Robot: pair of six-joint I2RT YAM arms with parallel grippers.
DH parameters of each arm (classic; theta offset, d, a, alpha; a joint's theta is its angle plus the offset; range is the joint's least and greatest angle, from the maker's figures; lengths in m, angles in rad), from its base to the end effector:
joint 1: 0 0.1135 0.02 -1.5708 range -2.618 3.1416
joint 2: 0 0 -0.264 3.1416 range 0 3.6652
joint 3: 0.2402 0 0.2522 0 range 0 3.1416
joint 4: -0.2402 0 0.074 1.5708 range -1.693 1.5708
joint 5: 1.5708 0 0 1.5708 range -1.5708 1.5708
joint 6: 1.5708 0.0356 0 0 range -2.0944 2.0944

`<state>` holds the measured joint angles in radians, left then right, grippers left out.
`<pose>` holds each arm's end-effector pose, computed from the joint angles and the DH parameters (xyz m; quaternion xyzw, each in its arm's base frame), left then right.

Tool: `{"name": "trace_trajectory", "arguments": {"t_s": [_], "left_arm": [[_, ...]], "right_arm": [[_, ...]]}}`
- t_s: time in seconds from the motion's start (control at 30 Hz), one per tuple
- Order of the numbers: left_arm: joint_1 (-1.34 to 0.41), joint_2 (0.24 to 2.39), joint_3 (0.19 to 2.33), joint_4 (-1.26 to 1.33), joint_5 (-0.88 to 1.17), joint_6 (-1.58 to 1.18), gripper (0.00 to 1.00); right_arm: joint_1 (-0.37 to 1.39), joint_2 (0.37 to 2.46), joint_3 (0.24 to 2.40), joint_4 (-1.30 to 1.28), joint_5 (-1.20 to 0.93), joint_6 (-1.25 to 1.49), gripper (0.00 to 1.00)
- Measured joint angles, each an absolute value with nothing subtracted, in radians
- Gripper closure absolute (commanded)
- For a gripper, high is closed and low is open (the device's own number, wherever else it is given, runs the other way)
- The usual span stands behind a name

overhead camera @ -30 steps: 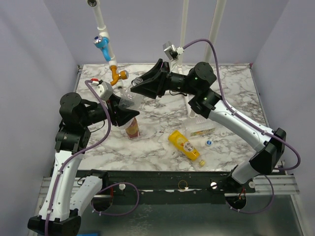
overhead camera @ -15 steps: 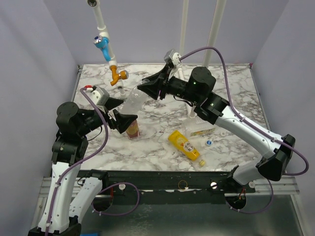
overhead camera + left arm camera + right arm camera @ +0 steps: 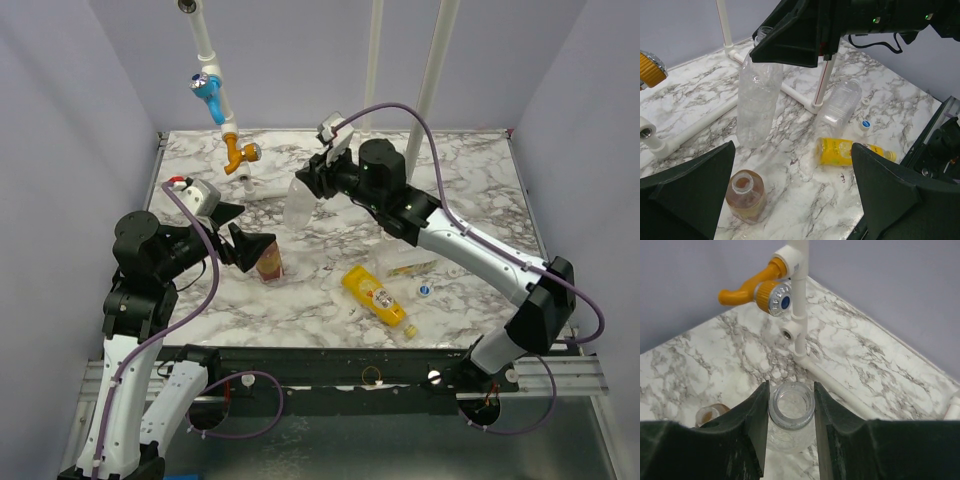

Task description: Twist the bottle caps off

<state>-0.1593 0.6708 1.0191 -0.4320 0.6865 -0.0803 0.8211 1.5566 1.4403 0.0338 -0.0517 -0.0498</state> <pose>0.1190 -0.0420 0.4091 0.2550 0.6836 -0.3221 0.6032 0.2547 0.2762 0.3996 -0.3261 0.6594 0.2723 0.6202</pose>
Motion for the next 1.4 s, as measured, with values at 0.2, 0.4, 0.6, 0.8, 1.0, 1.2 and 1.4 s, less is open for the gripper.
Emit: {"name": "trace_trajectory", "arguments": {"t_s": [0.2, 0.4, 0.6, 0.8, 1.0, 1.2, 1.4], "left_arm": [[-0.159, 0.671, 1.021, -0.437, 0.688, -0.08, 0.01], [-0.159, 0.671, 1.027, -0.44, 0.691, -0.08, 0.01], [-0.159, 0.674, 1.034, -0.445, 0.704, -0.078, 0.01], [-0.159, 0.674, 1.036, -0.445, 0.71, -0.077, 0.01], [-0.159, 0.674, 1.036, -0.445, 0.712, -0.077, 0.01], [-0.159, 0.674, 1.036, -0.445, 0.718, -0.077, 0.01], [-0.159, 0.675, 1.036, -0.444, 0.72, -0.077, 0.01]], "right_arm": [[0.822, 1.66, 1.472, -0.029, 0.044, -0.093, 0.8], [0.822, 1.692, 1.386, -0.022, 0.104, -0.097, 0.79], [0.822, 1.698, 1.328, 0.041, 0.124, -0.094, 0.74], [0.822, 1.705, 1.269, 0.128, 0.132, -0.094, 0.68], [0.822, 1.706, 1.231, 0.187, 0.133, -0.081, 0.45], [0.822, 1.706, 1.23, 0.186, 0.132, -0.072, 0.29], [0.822, 1.703, 1.23, 0.182, 0.126, -0.068, 0.22]]}}
